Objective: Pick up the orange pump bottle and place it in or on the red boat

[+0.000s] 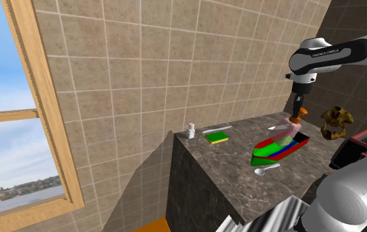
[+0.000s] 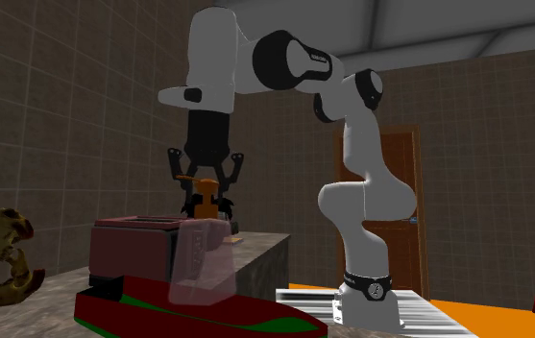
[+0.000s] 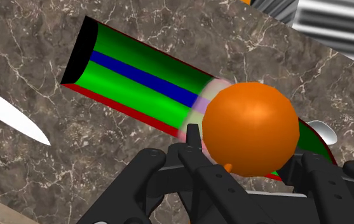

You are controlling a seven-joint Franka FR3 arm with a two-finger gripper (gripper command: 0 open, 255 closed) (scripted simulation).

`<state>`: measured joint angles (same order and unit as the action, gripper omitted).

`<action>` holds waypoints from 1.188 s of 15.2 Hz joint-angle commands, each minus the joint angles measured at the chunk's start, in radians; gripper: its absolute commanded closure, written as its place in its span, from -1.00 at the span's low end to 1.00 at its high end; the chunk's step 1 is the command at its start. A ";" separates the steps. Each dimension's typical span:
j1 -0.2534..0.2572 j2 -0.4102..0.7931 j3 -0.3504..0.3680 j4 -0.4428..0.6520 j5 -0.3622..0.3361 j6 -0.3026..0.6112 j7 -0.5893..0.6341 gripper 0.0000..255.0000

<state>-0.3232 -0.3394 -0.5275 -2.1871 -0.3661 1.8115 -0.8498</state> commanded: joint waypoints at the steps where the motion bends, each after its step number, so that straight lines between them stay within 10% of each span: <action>1: 0.000 0.000 0.000 0.000 0.000 0.000 0.000 1.00; 2: 0.000 0.000 0.000 0.000 0.000 0.000 0.000 -1.00; 18: 0.013 0.001 0.028 0.122 0.020 -0.124 -0.007 -1.00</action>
<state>-0.3098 -0.3386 -0.4997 -2.0657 -0.3464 1.6880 -0.8573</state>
